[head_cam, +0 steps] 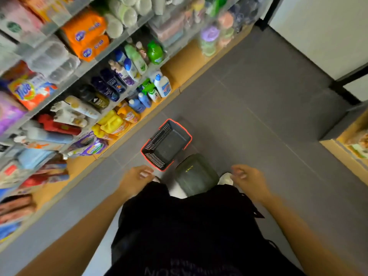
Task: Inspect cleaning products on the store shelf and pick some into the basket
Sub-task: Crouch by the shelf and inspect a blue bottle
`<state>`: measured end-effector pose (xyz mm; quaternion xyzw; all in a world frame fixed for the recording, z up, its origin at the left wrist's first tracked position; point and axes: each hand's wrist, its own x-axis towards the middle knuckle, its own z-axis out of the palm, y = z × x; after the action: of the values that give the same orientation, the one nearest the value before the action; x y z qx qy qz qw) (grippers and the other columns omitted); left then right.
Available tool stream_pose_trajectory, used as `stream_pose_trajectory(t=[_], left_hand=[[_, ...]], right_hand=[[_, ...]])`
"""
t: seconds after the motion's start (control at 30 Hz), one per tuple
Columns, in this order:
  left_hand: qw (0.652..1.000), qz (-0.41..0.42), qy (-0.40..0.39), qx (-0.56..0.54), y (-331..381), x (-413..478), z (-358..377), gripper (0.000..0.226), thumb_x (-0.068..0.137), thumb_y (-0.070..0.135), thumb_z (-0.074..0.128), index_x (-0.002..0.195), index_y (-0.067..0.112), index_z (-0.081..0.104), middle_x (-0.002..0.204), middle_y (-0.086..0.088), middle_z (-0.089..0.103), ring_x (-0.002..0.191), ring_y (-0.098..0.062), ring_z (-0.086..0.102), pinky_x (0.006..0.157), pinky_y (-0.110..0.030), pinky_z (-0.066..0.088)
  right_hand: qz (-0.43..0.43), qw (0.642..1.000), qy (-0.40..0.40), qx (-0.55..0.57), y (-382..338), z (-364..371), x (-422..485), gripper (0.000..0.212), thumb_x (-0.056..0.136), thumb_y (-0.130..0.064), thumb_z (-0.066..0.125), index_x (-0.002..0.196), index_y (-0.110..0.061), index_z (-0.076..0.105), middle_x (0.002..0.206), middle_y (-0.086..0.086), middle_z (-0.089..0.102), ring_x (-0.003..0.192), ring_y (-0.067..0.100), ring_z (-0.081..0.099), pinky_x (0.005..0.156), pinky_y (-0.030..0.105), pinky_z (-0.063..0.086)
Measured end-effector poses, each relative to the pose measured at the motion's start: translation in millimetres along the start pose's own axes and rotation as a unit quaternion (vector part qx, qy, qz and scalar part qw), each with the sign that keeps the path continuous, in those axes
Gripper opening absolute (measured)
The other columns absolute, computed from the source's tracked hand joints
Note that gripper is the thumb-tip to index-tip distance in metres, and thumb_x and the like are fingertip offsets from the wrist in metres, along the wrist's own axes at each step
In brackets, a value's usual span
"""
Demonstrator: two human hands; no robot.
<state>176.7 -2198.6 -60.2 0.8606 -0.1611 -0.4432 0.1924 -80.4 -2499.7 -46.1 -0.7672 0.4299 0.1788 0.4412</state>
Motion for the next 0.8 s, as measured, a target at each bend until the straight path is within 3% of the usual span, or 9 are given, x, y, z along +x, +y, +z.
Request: stream_pose_trajectory(t=[0.13, 0.27, 0.47, 0.53, 0.67, 0.73, 0.8], left_hand=[[0.997, -0.055, 0.030, -0.045, -1, -5, 11, 0.009, 0.092, 0.026, 0.073, 0.099, 0.032, 0.072, 0.101, 0.004, 0.075, 0.091, -0.012, 0.069, 0.088, -0.030, 0.052], [0.991, -0.072, 0.046, -0.106, -17, 13, 3, 0.016, 0.093, 0.026, 0.071, 0.108, 0.025, 0.075, 0.106, 0.003, 0.074, 0.095, -0.014, 0.069, 0.092, -0.030, 0.051], [0.982, -0.027, 0.056, -0.177, -52, 58, -43, 0.012, 0.092, 0.019, 0.073, 0.104, 0.021, 0.075, 0.098, 0.006, 0.074, 0.084, -0.001, 0.067, 0.080, -0.011, 0.049], [0.980, -0.010, 0.058, -0.188, -66, 80, -62, 0.012, 0.091, 0.017, 0.073, 0.101, 0.022, 0.073, 0.092, 0.007, 0.073, 0.076, 0.005, 0.065, 0.081, -0.014, 0.051], [0.984, -0.003, 0.064, -0.168, -84, 134, -87, 0.015, 0.091, 0.020, 0.072, 0.105, 0.020, 0.076, 0.088, 0.014, 0.071, 0.081, -0.006, 0.067, 0.084, -0.026, 0.053], [0.980, -0.013, 0.081, -0.179, -94, 166, -89, 0.012, 0.090, 0.021, 0.073, 0.102, 0.024, 0.075, 0.086, 0.018, 0.070, 0.080, -0.003, 0.067, 0.082, -0.024, 0.054], [0.975, -0.024, 0.112, -0.188, -104, 203, -83, 0.011, 0.089, 0.023, 0.073, 0.097, 0.031, 0.074, 0.084, 0.023, 0.069, 0.077, 0.003, 0.066, 0.077, -0.017, 0.052]], right_hand=[[-0.096, 0.990, -0.032, -0.098, -53, -25, 61, 0.033, 0.090, -0.024, 0.073, 0.122, -0.018, 0.070, 0.116, 0.002, 0.072, 0.103, 0.020, 0.068, 0.086, 0.018, 0.039], [-0.172, 0.973, -0.048, -0.147, -124, -13, 107, 0.032, 0.090, -0.025, 0.072, 0.121, -0.018, 0.069, 0.114, 0.001, 0.072, 0.103, 0.021, 0.067, 0.095, 0.033, 0.048], [-0.185, 0.960, -0.069, -0.199, -196, 42, 162, 0.040, 0.087, -0.020, 0.076, 0.125, -0.012, 0.067, 0.118, 0.008, 0.069, 0.087, 0.024, 0.068, 0.086, 0.028, 0.045], [-0.183, 0.954, -0.078, -0.224, -213, 62, 192, 0.044, 0.085, -0.020, 0.078, 0.127, -0.012, 0.066, 0.115, 0.011, 0.069, 0.084, 0.026, 0.069, 0.082, 0.027, 0.045], [-0.172, 0.947, -0.092, -0.254, -247, 96, 273, 0.053, 0.081, -0.030, 0.078, 0.131, -0.024, 0.062, 0.123, 0.000, 0.063, 0.080, 0.014, 0.066, 0.083, 0.029, 0.050], [-0.190, 0.937, -0.115, -0.269, -265, 119, 326, 0.057, 0.079, -0.037, 0.077, 0.133, -0.029, 0.059, 0.125, -0.005, 0.061, 0.079, 0.009, 0.064, 0.082, 0.032, 0.052], [-0.235, 0.924, -0.145, -0.264, -282, 150, 384, 0.059, 0.078, -0.036, 0.080, 0.133, -0.027, 0.060, 0.125, -0.004, 0.062, 0.076, 0.008, 0.061, 0.073, 0.025, 0.047]])
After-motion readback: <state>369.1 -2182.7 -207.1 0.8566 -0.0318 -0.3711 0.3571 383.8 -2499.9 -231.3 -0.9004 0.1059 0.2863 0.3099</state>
